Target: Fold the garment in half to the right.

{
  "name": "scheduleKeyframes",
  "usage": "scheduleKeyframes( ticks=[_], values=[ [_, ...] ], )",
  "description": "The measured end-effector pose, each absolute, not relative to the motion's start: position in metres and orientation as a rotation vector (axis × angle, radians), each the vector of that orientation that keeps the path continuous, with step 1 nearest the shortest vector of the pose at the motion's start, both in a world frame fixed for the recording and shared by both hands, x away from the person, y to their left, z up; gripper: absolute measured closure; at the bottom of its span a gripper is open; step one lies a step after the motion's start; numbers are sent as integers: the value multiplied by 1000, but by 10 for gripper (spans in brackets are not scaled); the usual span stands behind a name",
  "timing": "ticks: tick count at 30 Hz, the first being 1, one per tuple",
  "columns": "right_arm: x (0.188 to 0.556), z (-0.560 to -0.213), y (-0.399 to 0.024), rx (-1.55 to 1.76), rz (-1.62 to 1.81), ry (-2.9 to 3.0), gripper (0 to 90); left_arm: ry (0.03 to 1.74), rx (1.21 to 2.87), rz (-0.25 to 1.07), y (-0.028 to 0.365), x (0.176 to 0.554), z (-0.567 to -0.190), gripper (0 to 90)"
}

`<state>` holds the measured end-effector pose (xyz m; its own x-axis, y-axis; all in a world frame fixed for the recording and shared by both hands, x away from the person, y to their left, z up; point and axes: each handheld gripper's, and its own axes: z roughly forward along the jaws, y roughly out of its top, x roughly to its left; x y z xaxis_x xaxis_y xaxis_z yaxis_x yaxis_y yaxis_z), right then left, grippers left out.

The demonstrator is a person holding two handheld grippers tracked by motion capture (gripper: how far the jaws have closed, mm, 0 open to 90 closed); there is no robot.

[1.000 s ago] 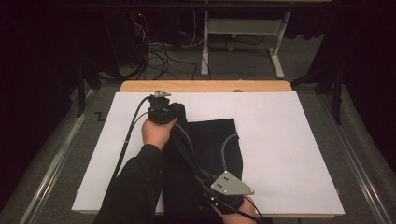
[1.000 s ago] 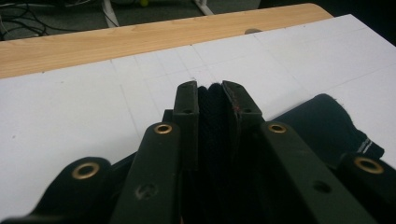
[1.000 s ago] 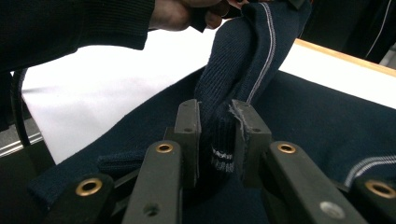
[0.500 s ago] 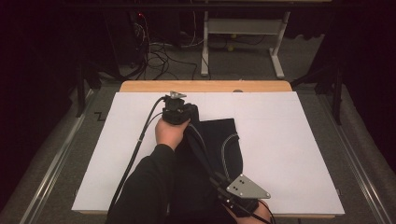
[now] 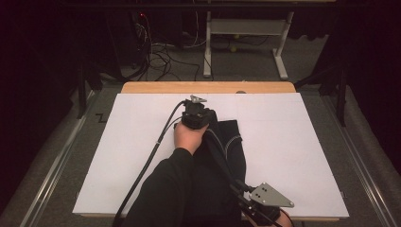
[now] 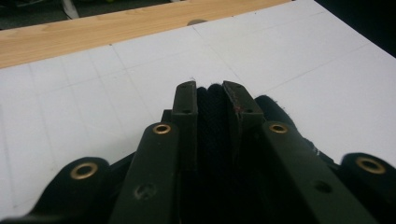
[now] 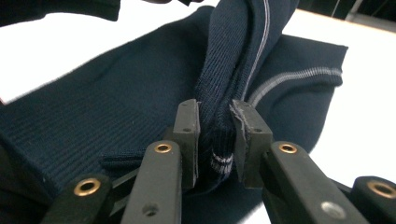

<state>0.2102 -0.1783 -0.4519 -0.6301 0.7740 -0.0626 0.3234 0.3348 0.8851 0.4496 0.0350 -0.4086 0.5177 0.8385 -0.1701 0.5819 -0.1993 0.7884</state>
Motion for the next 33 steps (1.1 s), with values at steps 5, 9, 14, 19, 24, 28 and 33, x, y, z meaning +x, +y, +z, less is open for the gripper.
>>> scheduleKeyframes(
  ticks=[5,9,14,19,24,28,33],
  values=[
    [208,-456,-184,974,1224,2140,735,1173,1911,376,25,452,-413,716],
    [205,-457,-187,982,1212,2141,723,1147,1909,384,17,453,-416,627],
    [201,-455,-192,997,1217,2123,737,1103,1908,365,8,450,-415,596],
    [200,-452,-195,998,1233,2096,730,1067,1917,350,-1,447,-413,576],
    [200,-450,-197,1007,1247,2080,670,1049,1948,356,1,445,-413,520],
    [200,-450,-197,1009,1255,2072,612,1022,1969,358,7,443,-413,432],
    [200,-450,-196,1007,1271,2066,542,997,1963,377,15,435,-414,354]
  ],
)
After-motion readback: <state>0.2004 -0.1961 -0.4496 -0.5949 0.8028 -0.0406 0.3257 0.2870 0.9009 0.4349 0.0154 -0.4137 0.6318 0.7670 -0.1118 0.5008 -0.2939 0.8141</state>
